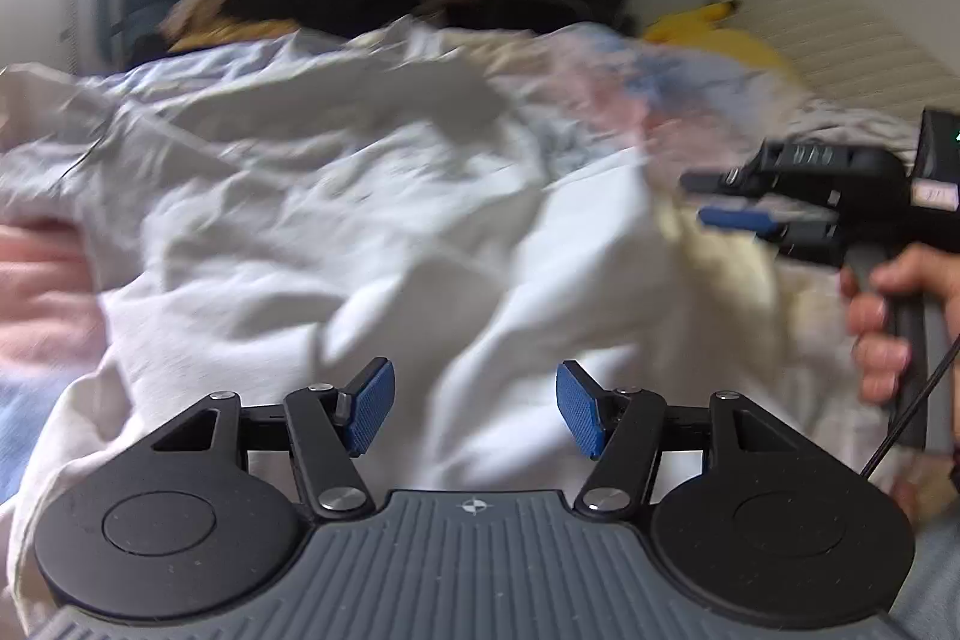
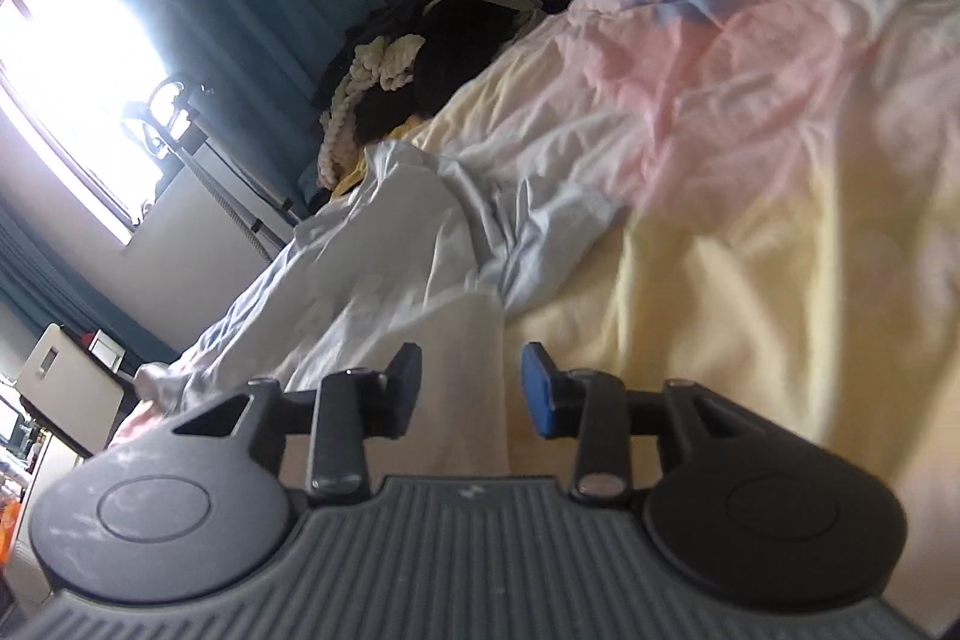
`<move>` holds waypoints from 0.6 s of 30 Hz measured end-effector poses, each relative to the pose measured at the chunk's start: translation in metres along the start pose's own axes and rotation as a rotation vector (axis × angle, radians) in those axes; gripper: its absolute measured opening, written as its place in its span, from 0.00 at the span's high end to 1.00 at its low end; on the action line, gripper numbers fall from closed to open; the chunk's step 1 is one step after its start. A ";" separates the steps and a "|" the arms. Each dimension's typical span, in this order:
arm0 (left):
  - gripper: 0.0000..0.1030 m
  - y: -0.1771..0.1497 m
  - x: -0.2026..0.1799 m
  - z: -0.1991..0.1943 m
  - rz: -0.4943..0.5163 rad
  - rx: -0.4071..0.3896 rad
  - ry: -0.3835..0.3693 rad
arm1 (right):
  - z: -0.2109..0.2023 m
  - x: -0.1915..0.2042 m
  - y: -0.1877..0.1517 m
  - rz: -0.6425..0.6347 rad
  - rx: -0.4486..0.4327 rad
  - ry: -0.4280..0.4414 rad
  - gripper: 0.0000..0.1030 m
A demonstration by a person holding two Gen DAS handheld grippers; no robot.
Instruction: Fold clothes
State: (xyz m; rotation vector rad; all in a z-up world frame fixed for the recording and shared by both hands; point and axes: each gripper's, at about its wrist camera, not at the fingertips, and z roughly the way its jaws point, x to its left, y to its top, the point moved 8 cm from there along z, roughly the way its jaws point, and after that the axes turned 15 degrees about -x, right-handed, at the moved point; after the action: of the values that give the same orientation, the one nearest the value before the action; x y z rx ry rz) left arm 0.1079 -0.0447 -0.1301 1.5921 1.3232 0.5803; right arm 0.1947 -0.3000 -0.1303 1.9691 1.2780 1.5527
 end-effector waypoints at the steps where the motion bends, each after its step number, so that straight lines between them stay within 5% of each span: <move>1: 0.38 0.001 -0.009 -0.004 0.013 -0.006 -0.048 | -0.013 -0.001 -0.003 0.012 -0.008 -0.007 0.62; 7: 0.38 -0.020 -0.081 -0.033 0.231 0.005 -0.322 | -0.090 0.001 -0.008 0.017 -0.131 -0.039 0.62; 10: 0.38 -0.043 -0.094 -0.027 0.362 0.059 -0.302 | -0.113 0.003 -0.012 -0.010 -0.167 -0.056 0.61; 11: 0.46 -0.050 -0.094 -0.021 0.390 0.081 -0.269 | -0.119 0.004 -0.015 -0.022 -0.167 -0.058 0.61; 12: 0.54 -0.053 -0.090 -0.015 0.382 0.104 -0.240 | -0.123 0.006 -0.018 -0.038 -0.162 -0.060 0.61; 14: 0.92 -0.049 -0.075 -0.007 0.289 0.122 -0.209 | -0.130 0.012 -0.028 -0.092 -0.134 -0.053 0.61; 18: 0.93 -0.024 -0.039 -0.008 -0.053 0.082 -0.219 | -0.142 0.038 -0.047 -0.242 -0.077 -0.006 0.61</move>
State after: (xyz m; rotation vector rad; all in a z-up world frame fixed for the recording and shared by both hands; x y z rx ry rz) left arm 0.0776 -0.0791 -0.1397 1.6312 1.2332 0.3129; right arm 0.0469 -0.2816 -0.0900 1.7006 1.3750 1.4538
